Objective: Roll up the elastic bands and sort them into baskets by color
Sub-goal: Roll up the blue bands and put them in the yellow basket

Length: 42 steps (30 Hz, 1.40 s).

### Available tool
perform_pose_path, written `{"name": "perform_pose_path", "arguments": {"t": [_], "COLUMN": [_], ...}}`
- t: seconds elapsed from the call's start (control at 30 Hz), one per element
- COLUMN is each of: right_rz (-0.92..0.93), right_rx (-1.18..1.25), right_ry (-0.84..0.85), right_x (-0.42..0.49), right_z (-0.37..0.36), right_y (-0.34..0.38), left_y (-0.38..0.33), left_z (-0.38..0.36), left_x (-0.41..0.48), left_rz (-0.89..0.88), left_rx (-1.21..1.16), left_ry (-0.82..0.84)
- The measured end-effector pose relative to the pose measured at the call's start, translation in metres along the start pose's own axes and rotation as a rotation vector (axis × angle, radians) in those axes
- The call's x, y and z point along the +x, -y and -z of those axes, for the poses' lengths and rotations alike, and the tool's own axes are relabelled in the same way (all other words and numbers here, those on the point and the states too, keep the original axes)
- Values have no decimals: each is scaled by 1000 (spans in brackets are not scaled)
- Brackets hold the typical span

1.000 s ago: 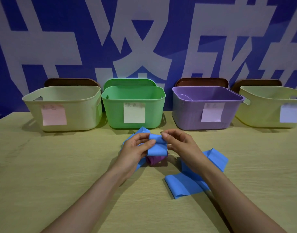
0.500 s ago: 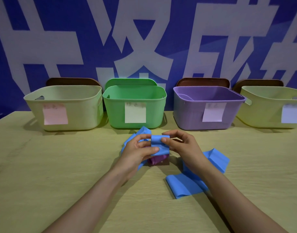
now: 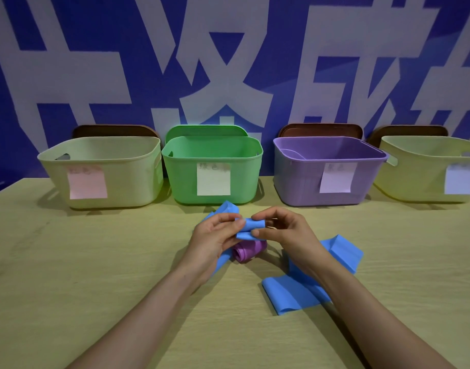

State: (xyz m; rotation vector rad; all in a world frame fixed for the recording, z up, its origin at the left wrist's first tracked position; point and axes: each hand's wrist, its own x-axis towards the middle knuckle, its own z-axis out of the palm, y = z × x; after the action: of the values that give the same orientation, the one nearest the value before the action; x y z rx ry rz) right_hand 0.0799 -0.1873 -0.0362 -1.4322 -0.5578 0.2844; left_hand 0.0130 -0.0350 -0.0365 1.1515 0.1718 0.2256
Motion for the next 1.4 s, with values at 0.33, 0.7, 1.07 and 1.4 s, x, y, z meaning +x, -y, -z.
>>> {"name": "perform_pose_path", "arguments": {"t": [0.33, 0.7, 1.07, 1.4], "right_rz": [-69, -18, -14, -145], "right_rx": [-45, 21, 87, 181], "right_ry": [-19, -30, -103, -52], "right_x": [1, 0, 0, -9], "right_z": [-3, 0, 0, 7], "right_y": [-2, 0, 8, 19], "left_y": [-1, 1, 2, -13], "left_z": [-2, 0, 3, -17], "left_x": [0, 0, 2, -2], "left_rz": [-52, -51, -52, -41], "left_rx": [-36, 58, 288, 412], "left_ry": [16, 49, 167, 182]}}
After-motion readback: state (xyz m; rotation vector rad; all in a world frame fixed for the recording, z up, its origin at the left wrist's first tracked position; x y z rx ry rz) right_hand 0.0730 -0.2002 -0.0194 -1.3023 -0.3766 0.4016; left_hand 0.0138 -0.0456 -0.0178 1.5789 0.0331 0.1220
